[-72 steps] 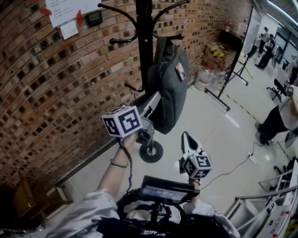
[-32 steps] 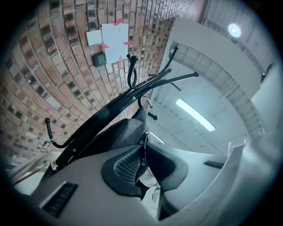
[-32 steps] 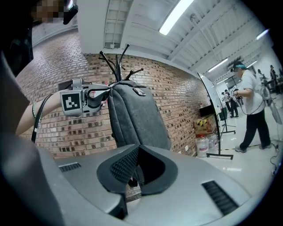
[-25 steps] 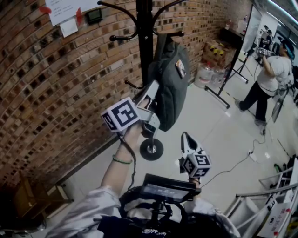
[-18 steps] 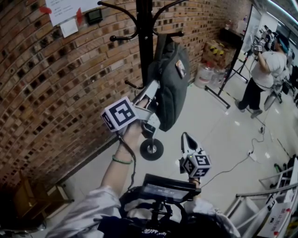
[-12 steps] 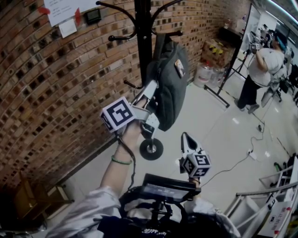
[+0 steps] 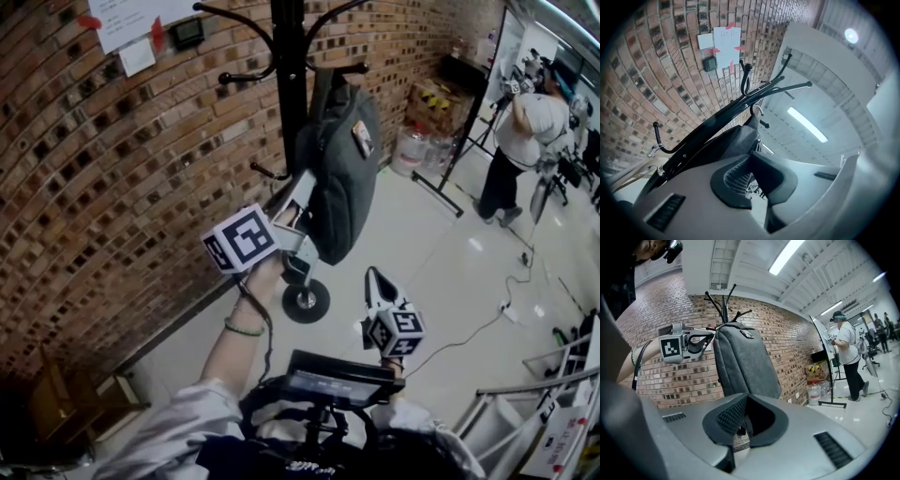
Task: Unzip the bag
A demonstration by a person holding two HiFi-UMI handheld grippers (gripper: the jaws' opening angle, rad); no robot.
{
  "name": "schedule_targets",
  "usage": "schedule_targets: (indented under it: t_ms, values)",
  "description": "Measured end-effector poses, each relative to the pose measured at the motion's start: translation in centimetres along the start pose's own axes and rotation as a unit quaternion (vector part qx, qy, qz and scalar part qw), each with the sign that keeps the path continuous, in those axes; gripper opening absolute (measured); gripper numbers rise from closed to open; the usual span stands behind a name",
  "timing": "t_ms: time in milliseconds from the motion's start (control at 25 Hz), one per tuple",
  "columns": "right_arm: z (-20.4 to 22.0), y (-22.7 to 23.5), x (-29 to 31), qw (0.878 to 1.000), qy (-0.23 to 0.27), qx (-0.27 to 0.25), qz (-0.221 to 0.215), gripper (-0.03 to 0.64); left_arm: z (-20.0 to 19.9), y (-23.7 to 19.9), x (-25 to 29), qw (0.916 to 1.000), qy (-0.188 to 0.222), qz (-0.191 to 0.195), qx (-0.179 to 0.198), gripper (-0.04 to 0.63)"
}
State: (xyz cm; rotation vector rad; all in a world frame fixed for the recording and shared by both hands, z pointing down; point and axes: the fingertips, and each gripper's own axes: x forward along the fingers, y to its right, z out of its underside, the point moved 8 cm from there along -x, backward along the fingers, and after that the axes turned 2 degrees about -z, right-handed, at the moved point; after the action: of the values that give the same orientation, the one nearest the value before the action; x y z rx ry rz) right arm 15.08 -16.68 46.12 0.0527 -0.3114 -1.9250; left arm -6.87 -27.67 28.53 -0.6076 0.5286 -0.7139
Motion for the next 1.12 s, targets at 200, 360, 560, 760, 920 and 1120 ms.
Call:
schedule_targets:
  t_ms: [200, 360, 560, 760, 920, 1120]
  values:
    - [0.2, -0.3, 0.1, 1.000, -0.005, -0.001, -0.003, -0.003, 0.3, -0.3, -0.3, 1.0000, -0.003, -0.006, 0.002, 0.003]
    - [0.3, -0.5, 0.0, 1.000, -0.009, -0.001, -0.003, -0.003, 0.5, -0.4, -0.5, 0.9999, -0.005, -0.011, 0.008, 0.003]
    - [0.4, -0.5, -0.3, 1.000, -0.008, -0.004, -0.001, -0.003, 0.8, -0.6, -0.6, 0.9998, -0.007, -0.015, 0.013, 0.003]
    - [0.5, -0.4, -0.4, 1.000, -0.007, -0.007, -0.002, -0.003, 1.3, -0.9, -0.9, 0.9995, -0.011, -0.023, 0.016, 0.003]
    - [0.5, -0.6, -0.3, 1.000, -0.012, -0.007, -0.006, -0.003, 1.5, -1.2, -1.1, 0.9994, -0.012, -0.027, 0.016, 0.003]
    - [0.2, -0.9, 0.0, 1.000, -0.012, -0.010, -0.015, -0.003, 1.7, -1.0, -1.3, 0.9984, -0.014, -0.034, 0.044, 0.003]
